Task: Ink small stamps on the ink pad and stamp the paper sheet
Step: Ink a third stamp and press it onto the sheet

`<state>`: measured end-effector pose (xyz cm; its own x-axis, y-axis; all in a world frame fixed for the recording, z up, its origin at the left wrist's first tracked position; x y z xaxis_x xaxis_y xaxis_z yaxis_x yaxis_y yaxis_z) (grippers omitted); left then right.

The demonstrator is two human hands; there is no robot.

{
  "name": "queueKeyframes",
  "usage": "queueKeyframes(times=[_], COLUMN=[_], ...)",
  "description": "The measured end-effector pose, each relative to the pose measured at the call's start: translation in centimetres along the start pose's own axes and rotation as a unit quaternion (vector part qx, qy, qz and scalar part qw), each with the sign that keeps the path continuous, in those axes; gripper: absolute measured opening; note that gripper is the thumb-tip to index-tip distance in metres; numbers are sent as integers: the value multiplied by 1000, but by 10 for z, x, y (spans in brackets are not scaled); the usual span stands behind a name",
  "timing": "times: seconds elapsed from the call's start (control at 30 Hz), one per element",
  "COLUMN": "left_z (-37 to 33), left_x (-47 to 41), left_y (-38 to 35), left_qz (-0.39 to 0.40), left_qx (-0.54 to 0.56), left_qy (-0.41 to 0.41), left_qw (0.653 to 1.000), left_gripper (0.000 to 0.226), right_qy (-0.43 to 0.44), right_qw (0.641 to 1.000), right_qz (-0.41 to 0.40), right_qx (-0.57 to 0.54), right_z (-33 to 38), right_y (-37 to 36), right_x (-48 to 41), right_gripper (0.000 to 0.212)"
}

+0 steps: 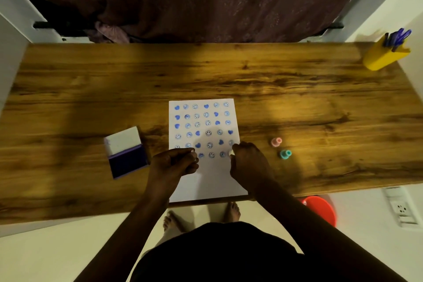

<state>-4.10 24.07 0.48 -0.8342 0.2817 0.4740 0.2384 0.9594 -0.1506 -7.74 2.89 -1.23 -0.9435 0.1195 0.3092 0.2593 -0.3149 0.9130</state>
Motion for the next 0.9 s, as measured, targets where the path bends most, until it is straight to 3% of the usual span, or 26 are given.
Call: queueKeyframes(times=[0.43, 0.57, 0.67, 0.73, 0.8, 0.9], left_z=[-7, -5, -12, -18, -22, -27], left_x=[1, 3, 7, 10, 12, 14], left_y=[-6, -14, -30, -42, -55, -75], left_qz=[39, 50, 68, 89, 111, 144], left_qx=[-40, -45, -43, -42, -39, -42], left_qy=[-28, -26, -55, -63, -68, -70], left_qw=[998, 997, 995, 993, 991, 986], left_gripper=[38, 30, 38, 44, 42, 38], right_qy=[6, -5, -17, -20, -16, 7], right_qw=[1000, 988, 947, 874, 823, 818], right_qz=[-15, -43, -73, -32, 0, 29], right_qx=[-21, -147, -314, -484, -568, -574], right_z=[-14, -26, -35, -37, -37, -38], right_y=[22, 58, 84, 86, 83, 76], right_x=[-3, 4, 18, 28, 38, 48], right_gripper=[27, 20, 20, 14, 12, 13])
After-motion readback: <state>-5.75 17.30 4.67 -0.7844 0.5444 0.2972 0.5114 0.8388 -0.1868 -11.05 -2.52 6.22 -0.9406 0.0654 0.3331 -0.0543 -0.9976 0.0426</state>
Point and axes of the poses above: each hand's wrist, its own x-axis away from the middle knuckle, its own y-axis out of the back of the hand, z = x × y, the point moved 4 cm from there along -x, towards the middle knuckle, and after that the axes turned 7 degrees about z, right-handed, at the moved point
